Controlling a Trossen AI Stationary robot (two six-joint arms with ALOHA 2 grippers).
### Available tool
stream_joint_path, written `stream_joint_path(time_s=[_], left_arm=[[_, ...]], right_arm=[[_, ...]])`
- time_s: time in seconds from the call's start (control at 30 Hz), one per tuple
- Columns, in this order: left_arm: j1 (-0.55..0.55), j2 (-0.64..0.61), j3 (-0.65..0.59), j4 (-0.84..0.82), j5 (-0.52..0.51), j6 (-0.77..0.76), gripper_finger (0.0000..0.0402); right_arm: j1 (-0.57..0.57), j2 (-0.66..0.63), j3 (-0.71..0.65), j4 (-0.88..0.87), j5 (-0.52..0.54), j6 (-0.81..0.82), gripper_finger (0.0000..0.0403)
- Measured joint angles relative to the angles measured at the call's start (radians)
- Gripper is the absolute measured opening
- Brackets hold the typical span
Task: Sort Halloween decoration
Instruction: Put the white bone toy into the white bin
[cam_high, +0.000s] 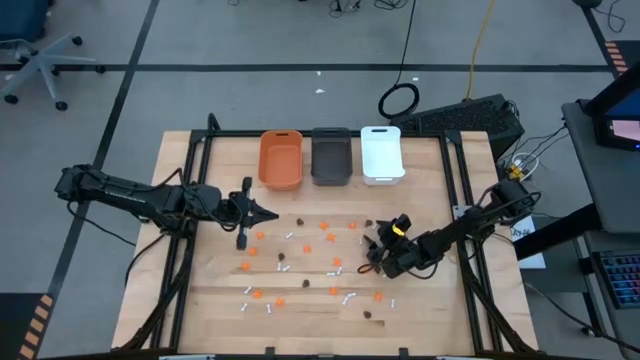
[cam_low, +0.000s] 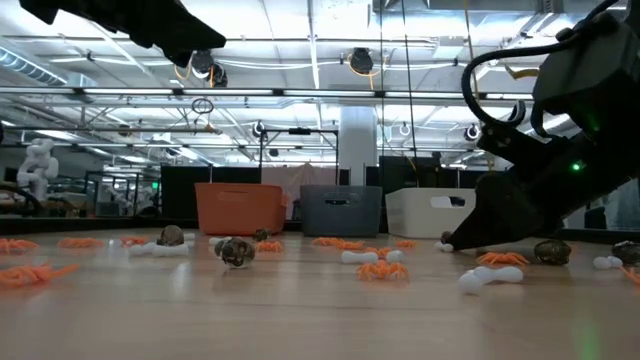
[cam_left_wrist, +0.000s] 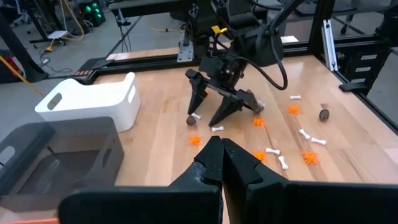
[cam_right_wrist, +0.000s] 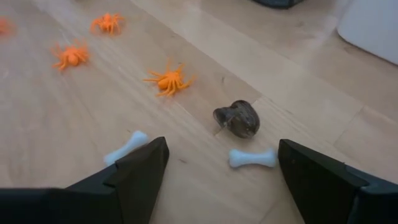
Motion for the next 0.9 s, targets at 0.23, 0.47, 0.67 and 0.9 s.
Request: stream_joint_path(time_s=[0.23, 0.47, 0.67, 0.9], left_arm=[[0.0, 0.0, 0.0, -0.001, 0.0, 0.0, 0.0], [0.0, 0.0, 0.0, -0.001, 0.0, -0.003, 0.0], [0.0, 0.0, 0.0, -0.001, 0.0, -0.004, 0.0], [0.0, 0.0, 0.0, -0.001, 0.0, -0.004, 0.0]], right_arm=[[0.001, -0.048, 0.001, -0.034, -0.063, -0.029, 0.0246], [-0.006, -0.048, 0.001, -0.036, -0.075, -0.022, 0.0187], [-0.033, -0.049, 0.001, -0.066, -0.084, 0.066, 0.0177], [-0.039, -0.049, 0.001, -0.064, -0.088, 0.126, 0.0191]])
